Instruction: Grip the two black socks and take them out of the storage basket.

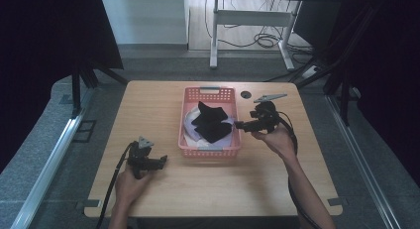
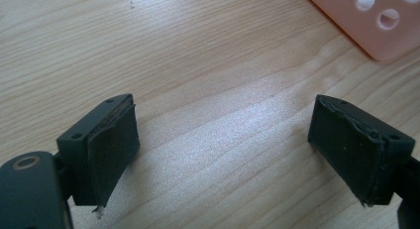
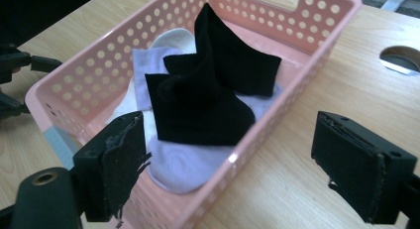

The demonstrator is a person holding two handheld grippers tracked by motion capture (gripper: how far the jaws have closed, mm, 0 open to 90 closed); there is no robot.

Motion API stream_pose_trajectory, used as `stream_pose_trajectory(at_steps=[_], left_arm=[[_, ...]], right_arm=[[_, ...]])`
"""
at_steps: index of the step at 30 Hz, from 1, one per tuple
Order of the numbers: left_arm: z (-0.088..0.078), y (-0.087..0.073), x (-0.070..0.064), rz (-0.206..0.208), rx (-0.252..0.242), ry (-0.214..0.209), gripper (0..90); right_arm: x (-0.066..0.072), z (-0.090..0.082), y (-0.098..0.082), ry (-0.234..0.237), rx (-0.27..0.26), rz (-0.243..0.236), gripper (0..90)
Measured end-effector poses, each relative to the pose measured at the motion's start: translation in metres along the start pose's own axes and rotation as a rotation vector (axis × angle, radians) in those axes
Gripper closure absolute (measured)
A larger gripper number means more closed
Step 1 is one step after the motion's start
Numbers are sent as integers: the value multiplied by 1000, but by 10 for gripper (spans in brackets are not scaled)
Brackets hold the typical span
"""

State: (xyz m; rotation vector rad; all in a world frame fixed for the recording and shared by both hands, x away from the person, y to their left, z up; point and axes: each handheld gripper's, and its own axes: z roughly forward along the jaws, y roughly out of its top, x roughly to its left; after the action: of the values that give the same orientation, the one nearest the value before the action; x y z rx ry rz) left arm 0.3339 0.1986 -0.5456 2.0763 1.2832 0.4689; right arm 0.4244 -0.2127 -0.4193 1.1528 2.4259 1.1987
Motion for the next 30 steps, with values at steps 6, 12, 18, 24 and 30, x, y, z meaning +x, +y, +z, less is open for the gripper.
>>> stream_pose_trajectory(at_steps=[6,12,18,24,30], left_arm=[[0,0,0,0,0,0,119],[0,0,0,0,0,0,119],[0,0,0,0,0,0,119],[0,0,0,0,0,0,119],[0,0,0,0,0,0,119]], right_arm=[[7,16,14,17,8,-16,167],[15,33,23,22,25,-43,176],[19,52,29,25,55,-50,183],[22,75,33,15,96,-59,184],[24,93,34,-6,145,-69,195]])
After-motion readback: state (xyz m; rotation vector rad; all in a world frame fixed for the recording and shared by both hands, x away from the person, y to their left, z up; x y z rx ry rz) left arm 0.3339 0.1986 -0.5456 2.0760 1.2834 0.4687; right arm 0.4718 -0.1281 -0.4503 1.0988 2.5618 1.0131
